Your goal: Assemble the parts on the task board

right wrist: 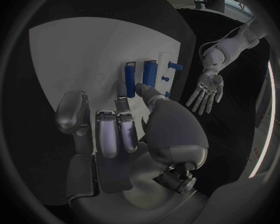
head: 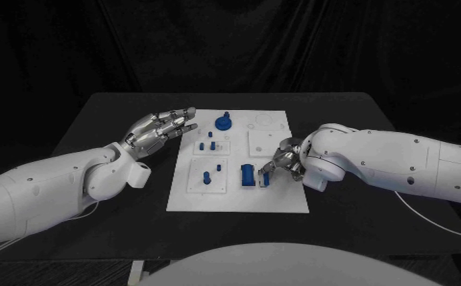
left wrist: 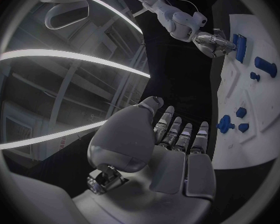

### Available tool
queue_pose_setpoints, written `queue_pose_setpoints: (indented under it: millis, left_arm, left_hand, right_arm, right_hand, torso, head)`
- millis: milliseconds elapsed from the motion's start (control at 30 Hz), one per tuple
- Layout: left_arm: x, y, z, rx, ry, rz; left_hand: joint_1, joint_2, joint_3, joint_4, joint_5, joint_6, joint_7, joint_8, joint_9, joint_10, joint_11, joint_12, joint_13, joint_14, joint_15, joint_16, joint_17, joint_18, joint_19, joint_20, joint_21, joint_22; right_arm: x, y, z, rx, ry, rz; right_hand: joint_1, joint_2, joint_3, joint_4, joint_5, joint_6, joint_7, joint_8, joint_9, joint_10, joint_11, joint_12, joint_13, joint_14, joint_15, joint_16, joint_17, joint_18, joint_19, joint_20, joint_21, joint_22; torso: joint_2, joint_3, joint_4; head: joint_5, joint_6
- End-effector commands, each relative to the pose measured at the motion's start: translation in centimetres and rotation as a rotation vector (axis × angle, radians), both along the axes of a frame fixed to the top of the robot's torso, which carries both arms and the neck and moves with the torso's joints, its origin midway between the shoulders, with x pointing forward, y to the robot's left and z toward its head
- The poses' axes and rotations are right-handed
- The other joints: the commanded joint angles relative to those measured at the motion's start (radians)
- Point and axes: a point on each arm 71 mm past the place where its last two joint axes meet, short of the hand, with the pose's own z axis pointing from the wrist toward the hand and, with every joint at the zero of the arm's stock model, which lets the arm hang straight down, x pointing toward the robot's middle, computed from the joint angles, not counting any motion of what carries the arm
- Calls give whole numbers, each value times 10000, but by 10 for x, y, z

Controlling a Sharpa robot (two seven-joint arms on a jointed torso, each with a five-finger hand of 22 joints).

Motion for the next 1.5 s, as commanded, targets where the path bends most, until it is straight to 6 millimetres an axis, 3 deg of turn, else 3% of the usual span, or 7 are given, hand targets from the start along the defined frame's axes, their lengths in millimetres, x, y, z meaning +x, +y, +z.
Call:
queue_pose_setpoints:
  millis: [33,467,567,767,833,1200,1500]
  left_arm:
    - [-1,-2,0,-164,14,-152]
    - [-1,-2,-1,-99,135,-219]
    - [-1,-2,-1,-90,160,-237]
    - [-2,-2,-2,-82,218,-292]
    - [-2,-3,-2,-79,237,-309]
    - [-2,-2,-4,-55,319,-363]
    - [-2,-3,-4,-46,377,-423]
  left_hand:
    - [156,-42,267,15,185,-41,14,80,81,-53,87,160,132,79,73,220,41,371,119,6,118,177]
    - [159,-40,283,10,186,-30,25,83,83,-56,98,150,129,89,95,231,43,358,130,7,123,181]
    - [161,-40,286,8,187,-26,28,83,84,-55,101,151,129,90,99,232,43,355,134,8,125,184]
    - [167,-40,302,0,189,-29,35,83,84,-57,110,144,128,97,118,240,44,342,138,9,126,182]
    - [171,-40,315,-7,190,-31,41,83,84,-56,115,143,128,103,134,246,45,331,141,9,128,181]
    - [175,-40,327,-14,192,-32,45,83,84,-57,119,141,127,111,151,257,47,321,147,9,130,184]
    - [185,-39,364,-32,192,-19,58,86,86,-55,131,137,126,128,190,275,50,289,157,10,135,184]
  right_arm:
    - [-1,2,-1,37,1,-47]
    - [-2,6,-3,-33,206,169]
    - [-2,7,-3,-58,251,208]
    - [-3,7,-4,-97,354,312]
    - [-3,7,-4,-102,368,328]
    - [-2,7,-5,-109,366,308]
    - [-2,5,-5,-115,322,225]
  right_hand:
    - [-133,117,977,-182,69,-284,-146,269,509,1113,-186,166,2657,830,-238,-94,1224,548,10,-18,-118,1515]
    - [-262,115,979,-112,-106,-353,-143,286,536,1113,-182,166,2657,817,-236,-120,1164,561,-12,-14,-197,1496]
    - [-367,119,945,-39,-655,-439,-129,288,553,1113,-169,166,2657,815,-224,-126,1153,564,-21,-5,-232,1487]
    - [-465,7,677,34,-1177,-551,-93,309,582,1113,-137,166,2657,813,-200,-133,1137,570,-33,19,-296,1474]
    - [-604,-34,404,199,-1909,-592,-73,343,600,1113,-119,166,2657,814,-181,-131,1140,569,-25,35,-299,1476]
    - [-842,-78,-250,592,-2660,-638,-49,412,614,1113,-95,166,2657,815,-163,-131,1137,570,-7,53,-312,1480]
    - [-1011,5,-531,872,-2821,-645,-46,449,615,1113,-93,166,2657,819,-160,-122,1155,569,4,56,-312,1483]
  torso:
    - [-5,3,-8]
    - [-3,1,-1]
    - [1,4,0]
    - [-5,1,-5]
    - [-4,1,-2]
    - [7,-4,-4]
    - [-3,6,-4]
  head:
    - [33,2]
    - [114,2]
    - [116,2]
    - [150,2]
    - [145,2]
    - [164,2]
    - [180,2]
